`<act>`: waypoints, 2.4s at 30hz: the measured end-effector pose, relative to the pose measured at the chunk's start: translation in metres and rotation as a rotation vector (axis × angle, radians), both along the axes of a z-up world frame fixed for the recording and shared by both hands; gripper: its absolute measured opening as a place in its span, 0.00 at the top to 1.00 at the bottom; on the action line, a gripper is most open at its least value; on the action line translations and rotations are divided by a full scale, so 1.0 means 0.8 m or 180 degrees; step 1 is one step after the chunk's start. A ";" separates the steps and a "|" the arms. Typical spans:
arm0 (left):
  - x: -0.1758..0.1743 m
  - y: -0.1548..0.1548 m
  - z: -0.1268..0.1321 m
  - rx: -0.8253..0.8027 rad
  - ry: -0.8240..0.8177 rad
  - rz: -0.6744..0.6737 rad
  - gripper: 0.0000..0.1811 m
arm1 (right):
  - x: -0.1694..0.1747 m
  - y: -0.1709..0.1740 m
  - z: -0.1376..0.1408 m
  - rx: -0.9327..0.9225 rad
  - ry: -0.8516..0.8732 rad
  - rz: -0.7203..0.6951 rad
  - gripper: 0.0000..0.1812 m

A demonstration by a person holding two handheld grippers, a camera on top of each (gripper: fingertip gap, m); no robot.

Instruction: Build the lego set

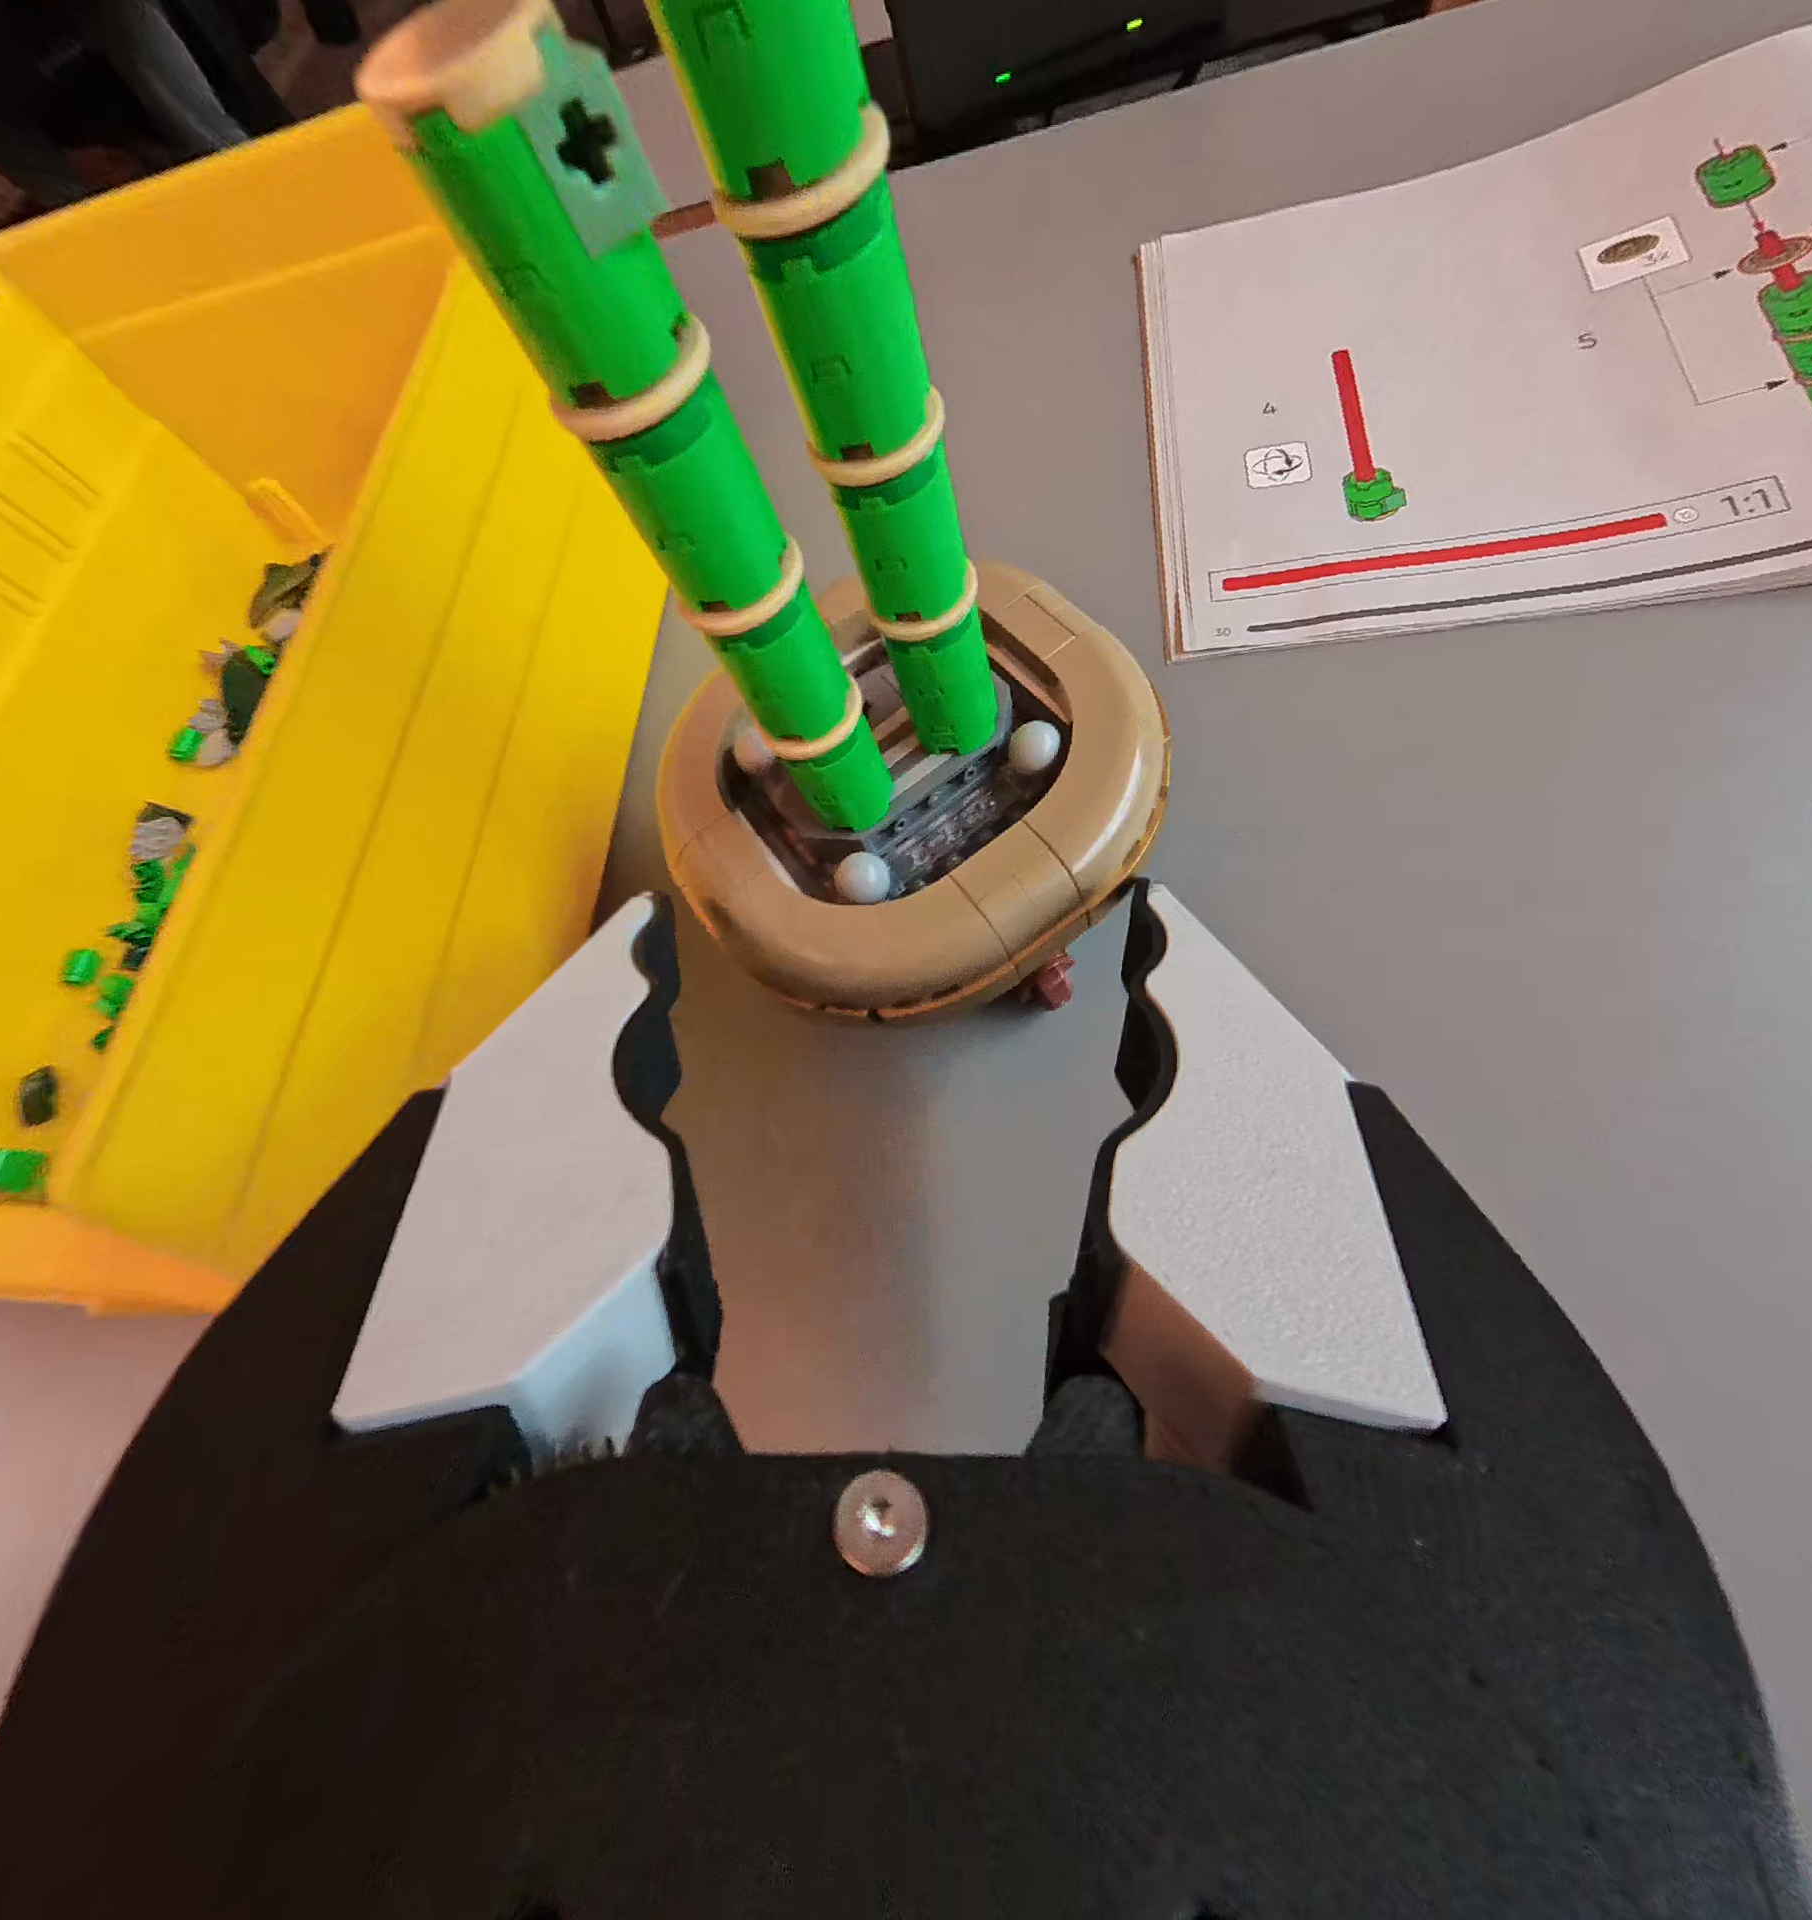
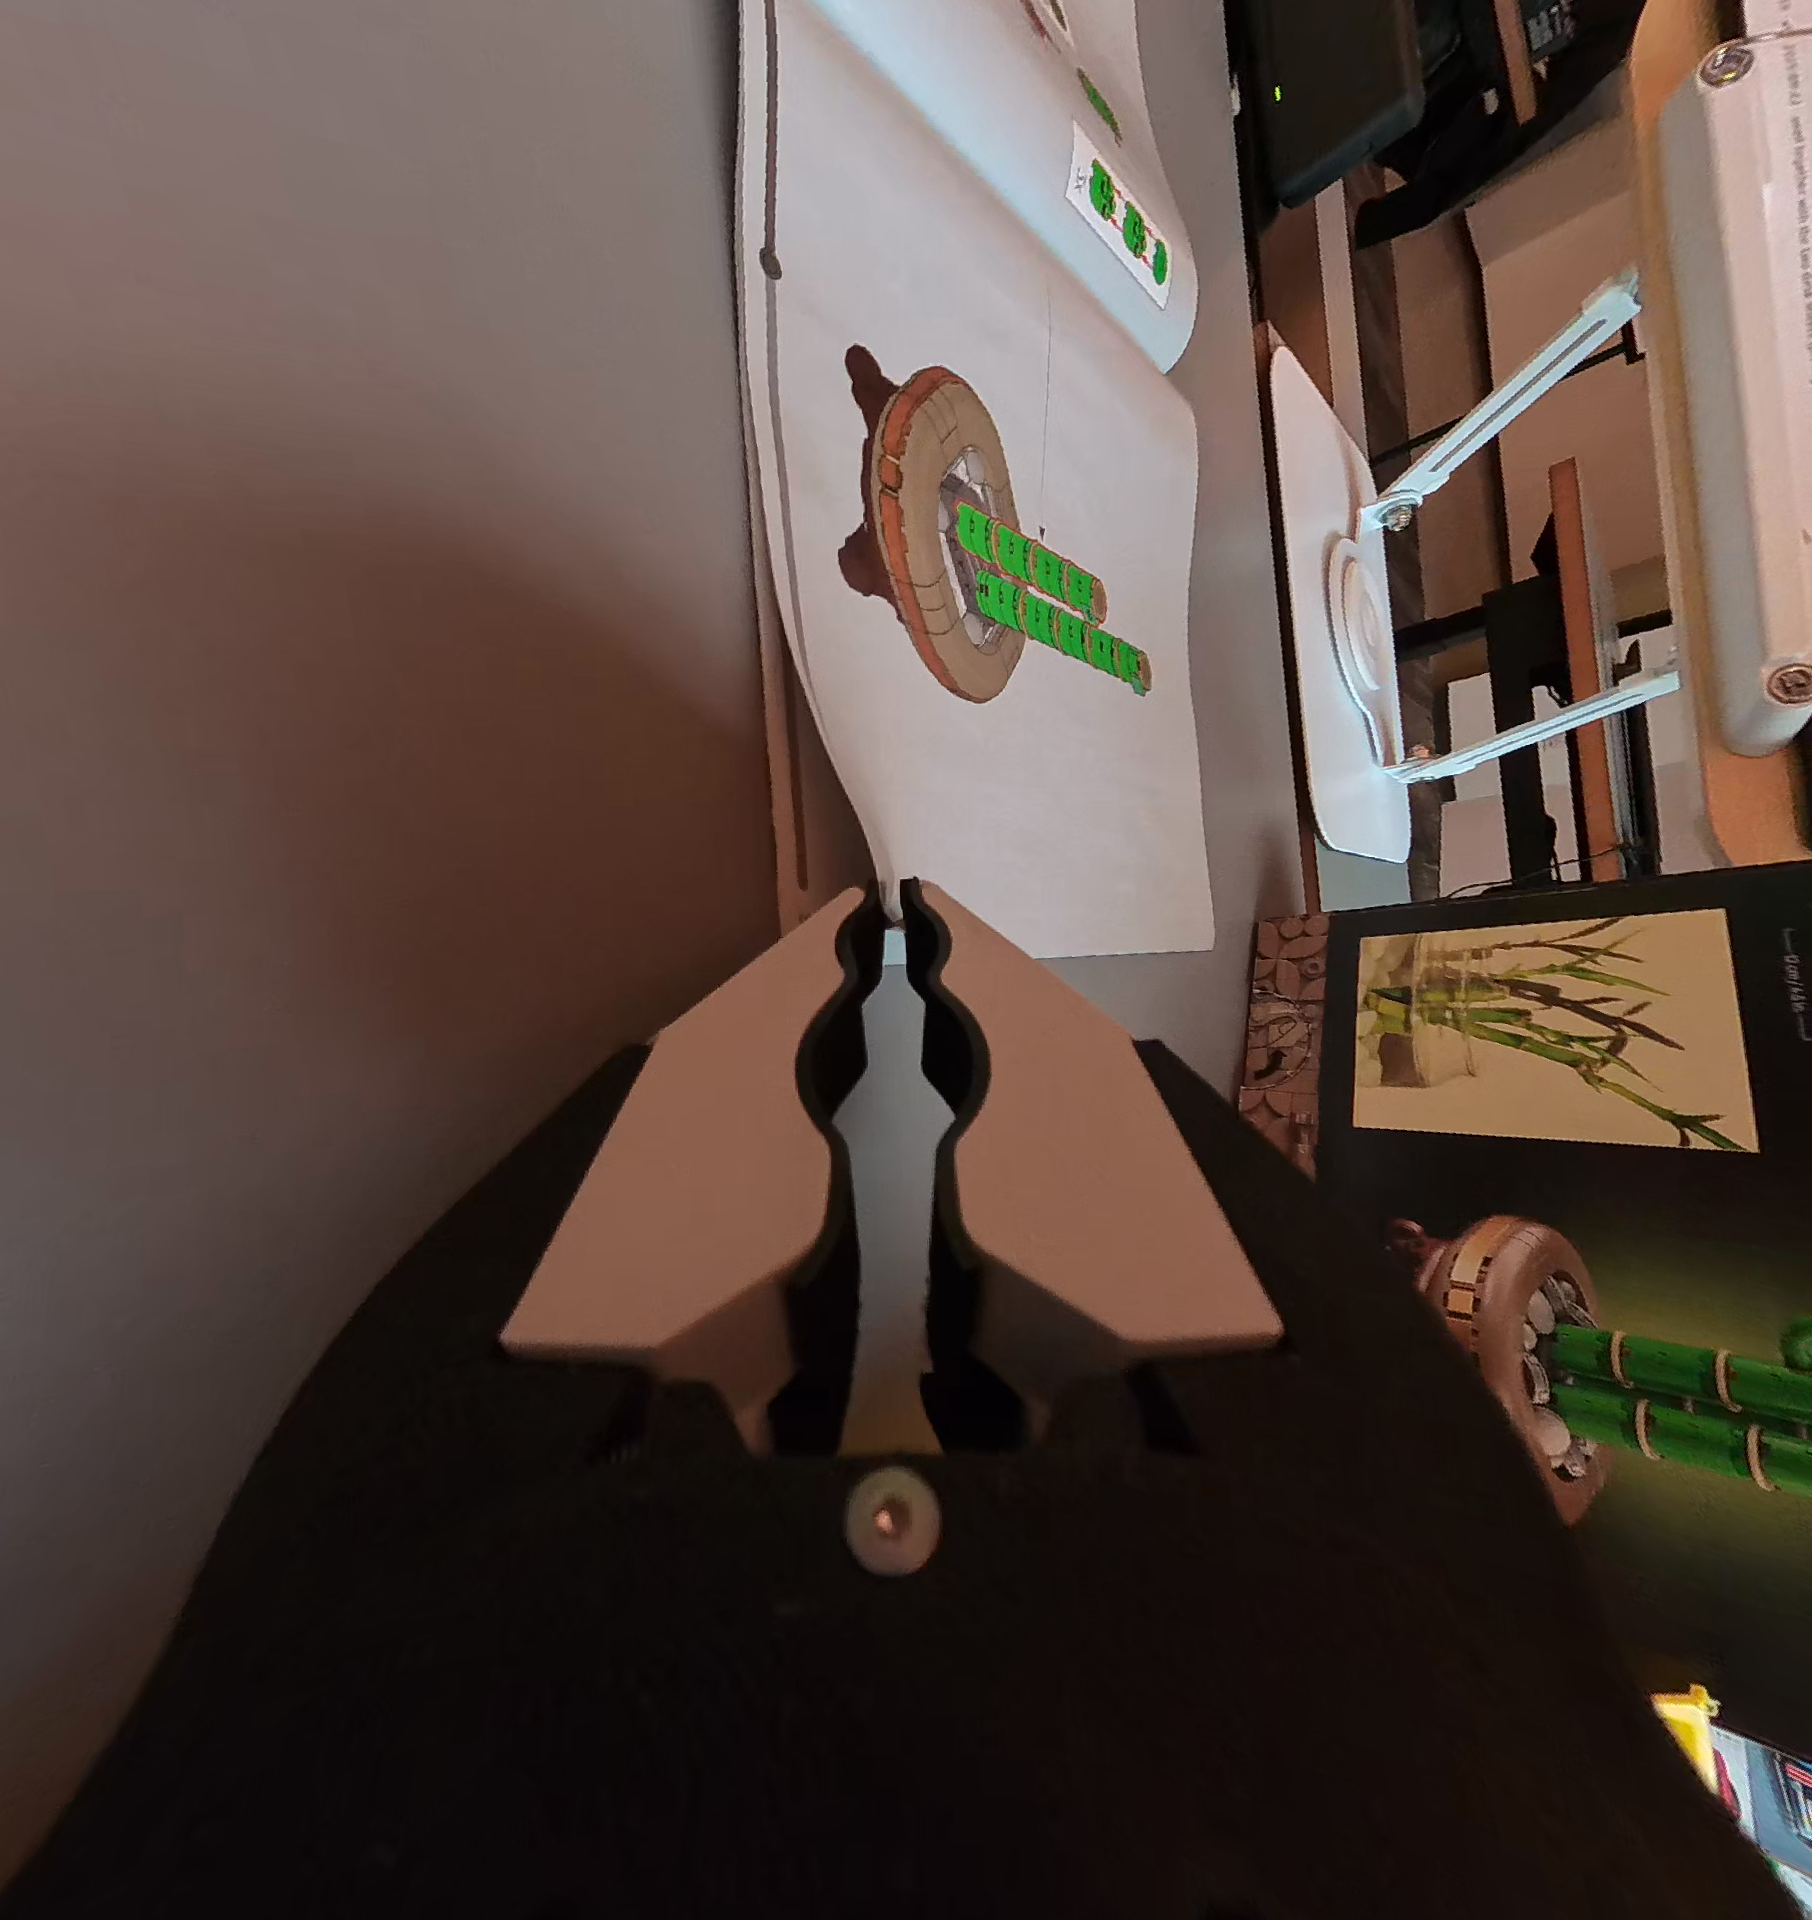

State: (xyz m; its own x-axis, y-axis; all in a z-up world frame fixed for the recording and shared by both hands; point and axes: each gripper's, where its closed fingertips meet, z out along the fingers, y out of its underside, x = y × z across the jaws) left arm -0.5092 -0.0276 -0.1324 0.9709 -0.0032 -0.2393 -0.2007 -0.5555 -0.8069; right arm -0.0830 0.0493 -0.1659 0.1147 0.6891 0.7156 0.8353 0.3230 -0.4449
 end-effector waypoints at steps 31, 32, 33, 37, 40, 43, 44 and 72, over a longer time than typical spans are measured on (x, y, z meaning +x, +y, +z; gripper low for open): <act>0.313 0.035 0.056 0.0384 -0.0463 -0.2535 0.51 | 0.002 0.003 0.013 0.0173 0.0077 -0.0031 0.99; 0.338 0.035 0.049 0.0358 -0.0382 -0.2726 0.55 | 0.001 0.003 0.017 0.0183 0.0131 -0.0034 0.99; 0.357 0.038 0.042 0.0351 -0.0245 -0.2871 0.58 | 0.000 0.004 0.020 0.0191 0.0176 -0.0034 0.99; 0.412 0.060 0.022 0.0329 0.0067 -0.3186 0.63 | 0.000 0.005 0.025 0.0244 0.0220 -0.0044 0.99; 0.429 0.074 0.012 0.0395 0.0249 -0.3285 0.69 | -0.001 0.005 0.028 0.0273 0.0244 -0.0037 0.99; 0.438 0.079 0.001 0.0428 0.0437 -0.3374 0.73 | -0.003 0.005 0.032 0.0300 0.0300 -0.0036 0.99; 0.440 0.080 -0.001 0.0457 0.0489 -0.3387 0.74 | -0.004 0.005 0.033 0.0301 0.0313 -0.0032 0.99; 0.444 0.093 -0.006 0.1025 0.1107 -0.3352 1.00 | 0.002 0.016 0.062 0.0280 0.0801 -0.0256 0.93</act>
State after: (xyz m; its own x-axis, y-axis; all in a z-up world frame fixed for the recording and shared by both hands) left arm -0.1540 0.0465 -0.1372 0.4048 -0.6626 -0.6302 -0.6816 0.2408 -0.6909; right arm -0.0813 0.0619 -0.1161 0.3483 0.6071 0.7142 0.7266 0.3066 -0.6149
